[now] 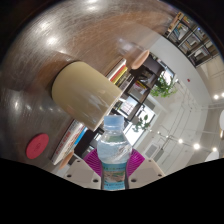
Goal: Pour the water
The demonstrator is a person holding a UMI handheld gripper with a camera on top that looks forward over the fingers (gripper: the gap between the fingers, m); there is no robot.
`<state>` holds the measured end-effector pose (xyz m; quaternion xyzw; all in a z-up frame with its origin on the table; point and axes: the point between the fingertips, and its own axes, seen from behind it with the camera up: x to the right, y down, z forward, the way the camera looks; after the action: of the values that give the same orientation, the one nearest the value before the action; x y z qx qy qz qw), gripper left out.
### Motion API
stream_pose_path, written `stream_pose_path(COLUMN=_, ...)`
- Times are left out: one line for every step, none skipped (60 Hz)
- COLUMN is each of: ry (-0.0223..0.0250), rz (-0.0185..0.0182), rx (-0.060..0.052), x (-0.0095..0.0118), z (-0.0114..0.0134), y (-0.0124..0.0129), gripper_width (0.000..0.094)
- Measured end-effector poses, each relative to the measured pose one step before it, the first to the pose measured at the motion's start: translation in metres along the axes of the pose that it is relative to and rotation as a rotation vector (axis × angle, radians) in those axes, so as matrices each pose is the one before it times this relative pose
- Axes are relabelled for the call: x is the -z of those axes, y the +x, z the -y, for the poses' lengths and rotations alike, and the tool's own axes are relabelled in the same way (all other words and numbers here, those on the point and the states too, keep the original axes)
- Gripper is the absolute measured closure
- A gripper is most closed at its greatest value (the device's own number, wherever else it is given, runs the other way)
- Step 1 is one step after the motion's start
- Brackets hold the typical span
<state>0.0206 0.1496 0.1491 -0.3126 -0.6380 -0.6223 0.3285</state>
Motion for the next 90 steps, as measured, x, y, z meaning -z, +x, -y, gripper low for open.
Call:
stream_pose_path(ry=0.00328, rz=-0.00474, rx=0.0225, x=-0.00024, z=0.00126, y=0.00062, gripper_width=0.067)
stream_pose_path(ry=0.00094, rz=-0.00523, rx=0.022, x=-0.00037, z=0.00085, y=0.00072, gripper_width=0.0669)
stream_pose_path(ry=0.00058, rz=-0.005, rx=0.0231, x=-0.0088, z=-0.0003, y=0.00121, gripper_width=0.0671)
stream_pose_path(ry=-0.00117, rz=0.00087, rx=0.018, x=0.00082, z=0.00293, y=-0.00072, gripper_width=0.0669)
stream_pose_path(ry=0.00122, rz=-0.00234, rx=0.0132, x=-0.00005, z=0.00129, y=0.00059, gripper_width=0.067)
stream_pose_path(ry=0.00351, rz=-0.00121, rx=0.0066, x=-0.00028, z=0.00102, y=-0.00013, gripper_width=0.0671)
stream_pose_path(ry=0.00354, rz=0.00072, rx=0.0026, x=0.00004, z=0.00076, y=0.00003, gripper_width=0.0671)
stream_pose_path(ry=0.00154, rz=0.00207, rx=0.0003, x=0.00002, z=0.00049, y=-0.00058, gripper_width=0.0669)
stream_pose_path(ry=-0.00119, rz=0.00291, rx=-0.0003, x=0.00026, z=-0.00046, y=-0.00033, gripper_width=0.0672)
stream_pose_path(ry=-0.00342, rz=0.00223, rx=-0.0013, x=0.0001, z=-0.00072, y=-0.00017, gripper_width=0.0673)
stream_pose_path(ry=-0.00298, rz=-0.00042, rx=-0.0044, x=0.0003, z=-0.00064, y=0.00038, gripper_width=0.0674)
stream_pose_path(ry=-0.00195, rz=-0.00294, rx=-0.0083, x=0.00034, z=-0.00106, y=0.00116, gripper_width=0.0671)
stream_pose_path(ry=-0.0014, rz=-0.00369, rx=-0.0117, x=0.00044, z=-0.00083, y=0.00127, gripper_width=0.0672)
stream_pose_path(ry=-0.00067, rz=-0.00451, rx=-0.0106, x=-0.00273, z=-0.00473, y=-0.00169, gripper_width=0.0668)
stream_pose_path(ry=-0.00133, rz=-0.00192, rx=-0.0183, x=0.00093, z=-0.00136, y=0.00023, gripper_width=0.0669)
stream_pose_path(ry=0.00514, rz=0.00116, rx=-0.0229, x=0.0034, z=-0.00042, y=0.00612, gripper_width=0.0668)
stream_pose_path(ry=-0.00459, rz=-0.00169, rx=-0.0283, x=0.00171, z=-0.00097, y=0.00303, gripper_width=0.0668)
stream_pose_path(ry=-0.00383, rz=-0.00219, rx=-0.0341, x=0.00101, z=-0.00226, y=0.00312, gripper_width=0.0669)
stream_pose_path(ry=-0.00312, rz=-0.0026, rx=-0.0417, x=0.00061, z=-0.00234, y=0.00278, gripper_width=0.0672)
stream_pose_path(ry=-0.00375, rz=-0.00276, rx=-0.0472, x=0.00131, z=-0.00225, y=0.0036, gripper_width=0.067)
stream_pose_path(ry=-0.0053, rz=-0.00326, rx=-0.0507, x=0.00135, z=-0.00284, y=0.00383, gripper_width=0.067)
stream_pose_path(ry=-0.02134, rz=-0.01256, rx=-0.0395, x=-0.0016, z=-0.0093, y=-0.00073, gripper_width=0.067)
stream_pose_path(ry=0.00343, rz=0.00739, rx=-0.0661, x=0.00106, z=0.0022, y=0.00752, gripper_width=0.0667)
stream_pose_path(ry=-0.00713, rz=0.00074, rx=-0.062, x=0.001, z=-0.00316, y=0.00401, gripper_width=0.0668)
stream_pose_path(ry=-0.00694, rz=0.0008, rx=-0.0651, x=0.00025, z=-0.00309, y=0.00403, gripper_width=0.0671)
stream_pose_path(ry=-0.00691, rz=0.00223, rx=-0.0662, x=0.00064, z=-0.00253, y=0.004, gripper_width=0.0671)
stream_pose_path(ry=-0.00831, rz=0.00152, rx=-0.0653, x=0.00081, z=-0.00318, y=0.00482, gripper_width=0.0669)
stream_pose_path(ry=-0.01531, rz=-0.00476, rx=-0.0654, x=-0.0002, z=-0.00698, y=0.00267, gripper_width=0.0672)
stream_pose_path(ry=-0.00728, rz=-0.00124, rx=-0.0668, x=0.00068, z=0.0008, y=0.00545, gripper_width=0.067)
stream_pose_path(ry=-0.00646, rz=-0.00767, rx=-0.0596, x=0.0075, z=-0.00509, y=0.00611, gripper_width=0.0669)
stream_pose_path(ry=0.00375, rz=0.0035, rx=-0.068, x=-0.00602, z=0.00417, y=0.00142, gripper_width=0.0667)
stream_pose_path(ry=-0.00219, rz=-0.00314, rx=-0.0625, x=0.00036, z=-0.00041, y=0.00515, gripper_width=0.0667)
stream_pose_path(ry=-0.00196, rz=-0.00442, rx=-0.0624, x=0.00073, z=-0.00148, y=0.00516, gripper_width=0.0667)
stream_pose_path(ry=-0.0028, rz=-0.00534, rx=-0.0616, x=0.00036, z=-0.00176, y=0.00496, gripper_width=0.0669)
stream_pose_path(ry=-0.0033, rz=-0.00306, rx=-0.0596, x=0.00045, z=-0.00163, y=0.00454, gripper_width=0.0667)
stream_pose_path(ry=-0.00349, rz=-0.00336, rx=-0.0568, x=0.00026, z=-0.00176, y=0.00456, gripper_width=0.065)
stream_pose_path(ry=-0.0008, rz=0.00533, rx=-0.0535, x=0.00137, z=-0.00189, y=0.00354, gripper_width=0.0654)
stream_pose_path(ry=-0.00295, rz=0.002, rx=-0.0593, x=0.0048, z=0.00115, y=0.00381, gripper_width=0.0651)
stream_pose_path(ry=0.00105, rz=0.00298, rx=-0.0645, x=0.00039, z=-0.00098, y=0.00285, gripper_width=0.0652)
stream_pose_path(ry=-0.0011, rz=0.0025, rx=-0.062, x=0.00019, z=-0.00183, y=0.00252, gripper_width=0.0653)
stream_pose_path(ry=-0.00789, rz=-0.00703, rx=-0.0562, x=0.00333, z=0.00277, y=-0.00536, gripper_width=0.0652)
stream_pose_path(ry=0.00202, rz=0.00868, rx=-0.0555, x=-0.00056, z=-0.00989, y=0.01366, gripper_width=0.0651)
stream_pose_path(ry=-0.00395, rz=-0.00115, rx=-0.0564, x=0.00034, z=-0.00335, y=0.00364, gripper_width=0.0652)
stream_pose_path(ry=-0.00393, rz=0.00012, rx=-0.0548, x=0.00007, z=-0.00316, y=0.00322, gripper_width=0.0651)
stream_pose_path(ry=-0.0034, rz=0.00272, rx=-0.0525, x=0.0007, z=-0.00306, y=0.00285, gripper_width=0.065)
stream_pose_path(ry=-0.00363, rz=0.00313, rx=-0.0507, x=-0.00034, z=-0.00346, y=0.0015, gripper_width=0.0653)
stream_pose_path(ry=-0.00431, rz=0.00487, rx=-0.0465, x=-0.00023, z=-0.00367, y=0.00083, gripper_width=0.0653)
stream_pose_path(ry=-0.00792, rz=-0.00167, rx=-0.0442, x=-0.0019, z=-0.00515, y=-0.01283, gripper_width=0.0652)
stream_pose_path(ry=-0.00187, rz=0.01376, rx=-0.0342, x=0.00078, z=-0.00264, y=0.00629, gripper_width=0.0651)
stream_pose_path(ry=-0.00142, rz=0.0083, rx=-0.0335, x=-0.00035, z=-0.00399, y=-0.0004, gripper_width=0.0651)
stream_pose_path(ry=-0.00137, rz=0.00787, rx=-0.0299, x=-0.00045, z=-0.00384, y=-0.0003, gripper_width=0.0651)
stream_pose_path(ry=-0.00504, rz=0.00877, rx=-0.0268, x=-0.00066, z=-0.00485, y=-0.00109, gripper_width=0.0651)
stream_pose_path(ry=-0.0092, rz=0.00975, rx=-0.025, x=-0.0003, z=-0.00567, y=-0.00133, gripper_width=0.0652)
stream_pose_path(ry=-0.00953, rz=0.01056, rx=-0.0243, x=-0.00063, z=-0.0057, y=-0.00095, gripper_width=0.0653)
stream_pose_path(ry=-0.00952, rz=0.01, rx=-0.0236, x=-0.00052, z=-0.00583, y=-0.00133, gripper_width=0.0651)
stream_pose_path(ry=-0.00891, rz=0.00874, rx=-0.0238, x=-0.00331, z=-0.00822, y=-0.00653, gripper_width=0.0651)
stream_pose_path(ry=-0.00558, rz=0.005, rx=-0.0247, x=-0.00629, z=-0.00853, y=-0.01185, gripper_width=0.0652)
stream_pose_path(ry=-0.00919, rz=0.00977, rx=-0.0176, x=0.00687, z=-0.00102, y=0.01007, gripper_width=0.0651)
stream_pose_path(ry=-0.00753, rz=0.00488, rx=-0.018, x=-0.00128, z=-0.00534, y=-0.0003, gripper_width=0.0651)
stream_pose_path(ry=-0.00757, rz=0.00281, rx=-0.0159, x=-0.00051, z=-0.00516, y=0.00119, gripper_width=0.0651)
stream_pose_path(ry=-0.00628, rz=0.00156, rx=-0.0147, x=-0.00017, z=-0.00487, y=0.00134, gripper_width=0.0651)
stream_pose_path(ry=-0.00466, rz=0.00093, rx=-0.0126, x=-0.00047, z=-0.00447, y=0.00177, gripper_width=0.0651)
stream_pose_path(ry=-0.00482, rz=-0.00001, rx=-0.0093, x=-0.0005, z=-0.00425, y=0.00225, gripper_width=0.065)
stream_pose_path(ry=-0.00492, rz=-0.00168, rx=-0.0054, x=-0.00067, z=-0.00411, y=0.00223, gripper_width=0.0651)
stream_pose_path(ry=-0.00359, rz=-0.00703, rx=-0.005, x=-0.01167, z=-0.01215, y=-0.01522, gripper_width=0.065)
stream_pose_path(ry=-0.00481, rz=-0.00266, rx=-0.0011, x=0.00465, z=-0.00178, y=0.00957, gripper_width=0.065)
stream_pose_path(ry=-0.00435, rz=-0.00344, rx=-0.0021, x=-0.00064, z=-0.00358, y=0.00287, gripper_width=0.065)
stream_pose_path(ry=-0.00515, rz=-0.00346, rx=-0.0055, x=-0.00026, z=-0.0042, y=0.00316, gripper_width=0.0651)
stream_pose_path(ry=-0.00602, rz=-0.00346, rx=-0.0075, x=-0.00043, z=-0.00466, y=0.0029, gripper_width=0.0652)
stream_pose_path(ry=-0.00753, rz=-0.00168, rx=-0.008, x=-0.00004, z=-0.00468, y=0.00295, gripper_width=0.0653)
stream_pose_path(ry=-0.00805, rz=-0.00106, rx=-0.0084, x=-0.00029, z=-0.00495, y=0.00251, gripper_width=0.0652)
stream_pose_path(ry=-0.00631, rz=-0.00184, rx=-0.0083, x=-0.00555, z=-0.00732, y=-0.00462, gripper_width=0.0651)
stream_pose_path(ry=-0.00615, rz=0.00027, rx=-0.0079, x=-0.00018, z=-0.00464, y=0.00165, gripper_width=0.0652)
stream_pose_path(ry=-0.00861, rz=-0.00018, rx=-0.0058, x=-0.00023, z=-0.00361, y=0.00084, gripper_width=0.0652)
stream_pose_path(ry=-0.00704, rz=-0.00158, rx=-0.0058, x=-0.00025, z=-0.00752, y=0.00012, gripper_width=0.0652)
stream_pose_path(ry=-0.00926, rz=-0.00144, rx=-0.0078, x=-0.00048, z=-0.00595, y=0.00154, gripper_width=0.0651)
stream_pose_path(ry=-0.0109, rz=-0.00088, rx=-0.0079, x=-0.0007, z=-0.00611, y=0.00099, gripper_width=0.0652)
stream_pose_path(ry=-0.01576, rz=0.0015, rx=-0.0075, x=-0.00105, z=-0.00773, y=0.00146, gripper_width=0.0642)
stream_pose_path(ry=0.03039, rz=0.00482, rx=-0.0112, x=0.00063, z=0.0071, y=0.00042, gripper_width=0.0639)
stream_pose_path(ry=0.01738, rz=-0.00003, rx=-0.0039, x=-0.00027, z=-0.00127, y=-0.00025, gripper_width=0.0636)
stream_pose_path(ry=-0.00561, rz=0.00001, rx=-0.0001, x=0.00059, z=-0.00292, y=0.00068, gripper_width=0.0636)
stream_pose_path(ry=0.0042, rz=0.00185, rx=-0.0012, x=0.00067, z=0.00102, y=-0.00027, gripper_width=0.064)
stream_pose_path(ry=-0.00071, rz=-0.00107, rx=0.001, x=0.00047, z=-0.0004, y=0.00053, gripper_width=0.0639)
stream_pose_path(ry=-0.0025, rz=-0.00135, rx=0.0029, x=0.00097, z=0.00339, y=0.00044, gripper_width=0.0638)
stream_pose_path(ry=0.00252, rz=-0.0017, rx=0.0027, x=0.00083, z=-0.00248, y=-0.00085, gripper_width=0.0639)
stream_pose_path(ry=0.0031, rz=-0.00178, rx=0.0029, x=0.00007, z=-0.00002, y=-0.00043, gripper_width=0.0632)
stream_pose_path(ry=0.00118, rz=-0.00218, rx=-0.0002, x=-0.00002, z=-0.00028, y=-0.0006, gripper_width=0.0621)
stream_pose_path(ry=0.00097, rz=-0.00334, rx=-0.0023, x=0.00059, z=0.00044, y=0.0006, gripper_width=0.0626)
stream_pose_path(ry=0.00102, rz=-0.0034, rx=-0.0023, x=0.00038, z=-0.00009, y=0.00032, gripper_width=0.0602)
stream_pose_path(ry=0.00178, rz=-0.0032, rx=-0.0013, x=0.00036, z=0.00018, y=0.00042, gripper_width=0.0599)
